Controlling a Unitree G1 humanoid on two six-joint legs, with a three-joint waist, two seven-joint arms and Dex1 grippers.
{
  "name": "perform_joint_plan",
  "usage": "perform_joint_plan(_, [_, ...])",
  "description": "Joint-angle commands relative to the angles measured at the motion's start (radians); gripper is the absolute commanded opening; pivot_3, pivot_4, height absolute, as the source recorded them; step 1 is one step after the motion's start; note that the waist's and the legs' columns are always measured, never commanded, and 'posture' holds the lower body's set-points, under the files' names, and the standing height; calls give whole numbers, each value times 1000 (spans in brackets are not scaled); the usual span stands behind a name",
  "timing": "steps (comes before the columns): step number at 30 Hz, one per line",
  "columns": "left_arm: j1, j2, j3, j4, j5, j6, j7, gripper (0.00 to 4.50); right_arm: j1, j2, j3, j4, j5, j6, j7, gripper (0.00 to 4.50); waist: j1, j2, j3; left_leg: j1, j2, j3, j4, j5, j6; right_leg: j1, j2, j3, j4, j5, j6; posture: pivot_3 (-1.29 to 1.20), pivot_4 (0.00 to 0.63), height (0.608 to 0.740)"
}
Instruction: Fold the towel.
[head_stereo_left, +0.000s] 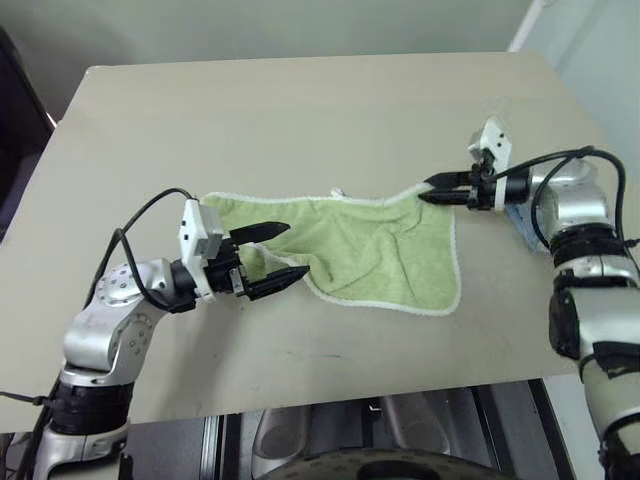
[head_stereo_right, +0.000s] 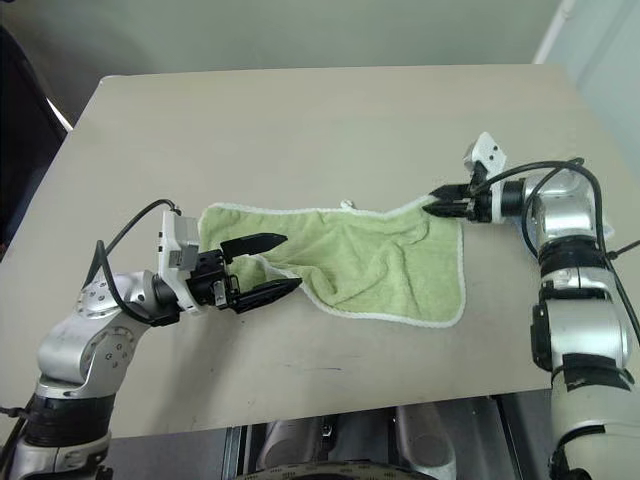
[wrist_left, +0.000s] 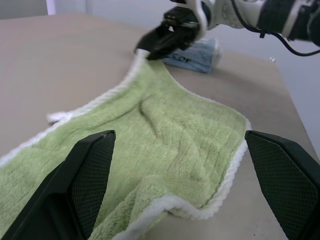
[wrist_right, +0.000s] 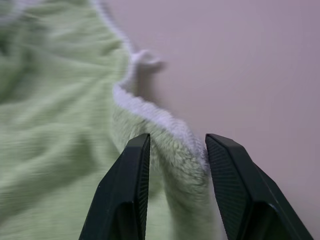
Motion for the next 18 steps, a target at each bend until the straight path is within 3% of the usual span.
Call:
perform_joint_plan(1, [-21, -8, -2, 10, 5, -30, -13, 4500, 173, -37, 64, -395, 69, 151, 54, 1840, 5, 0, 0, 0, 0, 0, 0, 1, -1, 1, 0, -1, 0, -1, 0, 0, 150, 703])
perform_joint_plan(5, [-21, -13, -10, 32, 15, -50, -28, 4500, 241, -52, 44, -579, 117, 255, -3, 1840, -1, 0, 0, 1, 0, 1, 1, 1, -2, 2, 0, 0, 2, -2, 0, 0, 150, 703])
perform_joint_plan(10, [-27, -18, -24, 50, 32, -74, -45, 4500, 241, -66, 48, -522, 81, 173, -93, 1840, -5, 0, 0, 7, 0, 0, 1, 2, -1, 7, 1, 1, 4, -3, 1, 0, 150, 703])
perform_joint_plan(18, [-31, -30, -33, 56, 44, -89, -46, 4500, 276, -127, 60, -520, 91, 87, -91, 1840, -1, 0, 0, 4, 0, 0, 1, 2, -1, 4, 1, 1, 5, -4, 3, 0, 150, 703])
